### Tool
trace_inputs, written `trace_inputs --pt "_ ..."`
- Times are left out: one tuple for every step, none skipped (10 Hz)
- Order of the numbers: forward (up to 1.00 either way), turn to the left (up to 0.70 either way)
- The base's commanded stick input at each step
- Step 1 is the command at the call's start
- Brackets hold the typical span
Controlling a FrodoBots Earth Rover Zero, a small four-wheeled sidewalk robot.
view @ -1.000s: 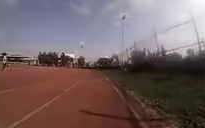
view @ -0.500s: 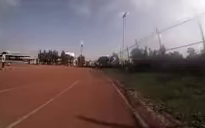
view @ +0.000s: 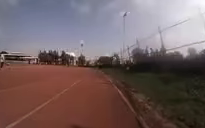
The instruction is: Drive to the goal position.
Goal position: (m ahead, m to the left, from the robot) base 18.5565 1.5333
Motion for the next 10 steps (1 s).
trace_inputs --pt "0.5 0.0" --pt "0.5 0.0" --pt "0.5 0.0" --pt "0.5 0.0" --pt "0.5 0.0" --pt "0.5 0.0" --pt "0.5 0.0" --pt "0.5 0.0" --pt "0.5 0.0" --pt "0.5 0.0"
